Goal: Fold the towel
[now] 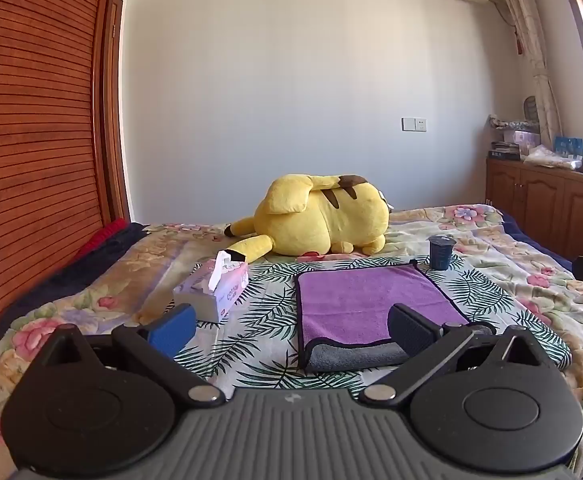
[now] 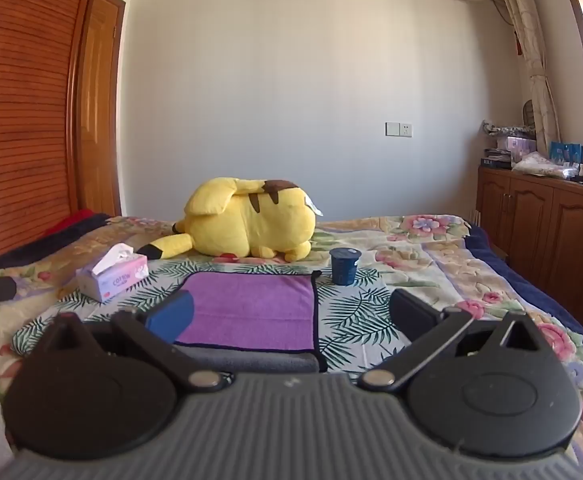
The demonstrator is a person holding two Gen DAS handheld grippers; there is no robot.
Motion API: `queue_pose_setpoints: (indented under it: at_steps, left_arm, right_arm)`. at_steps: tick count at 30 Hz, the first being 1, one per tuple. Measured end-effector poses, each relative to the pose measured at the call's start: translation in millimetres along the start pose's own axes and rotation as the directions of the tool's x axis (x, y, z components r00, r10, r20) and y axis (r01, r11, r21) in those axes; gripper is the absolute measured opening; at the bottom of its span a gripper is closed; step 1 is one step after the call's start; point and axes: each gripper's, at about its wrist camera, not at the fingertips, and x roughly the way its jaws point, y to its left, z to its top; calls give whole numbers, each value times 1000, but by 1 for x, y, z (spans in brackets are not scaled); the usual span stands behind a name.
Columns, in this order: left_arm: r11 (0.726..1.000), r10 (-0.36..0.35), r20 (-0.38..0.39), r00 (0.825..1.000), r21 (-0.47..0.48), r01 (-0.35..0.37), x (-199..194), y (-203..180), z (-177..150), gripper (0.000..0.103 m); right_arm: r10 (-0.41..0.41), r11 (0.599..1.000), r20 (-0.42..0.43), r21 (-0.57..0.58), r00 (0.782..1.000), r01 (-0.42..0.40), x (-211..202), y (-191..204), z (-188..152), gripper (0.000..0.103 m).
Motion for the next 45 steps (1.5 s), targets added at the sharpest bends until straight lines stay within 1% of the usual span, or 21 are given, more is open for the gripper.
queue_pose_setpoints:
  at_steps: [45]
  left_arm:
    - [1000,1,1,1000,3,-1,-5,0,2,84]
  right_arm:
    - [0,1000,0,-2,1000,0,1,1,-2,103]
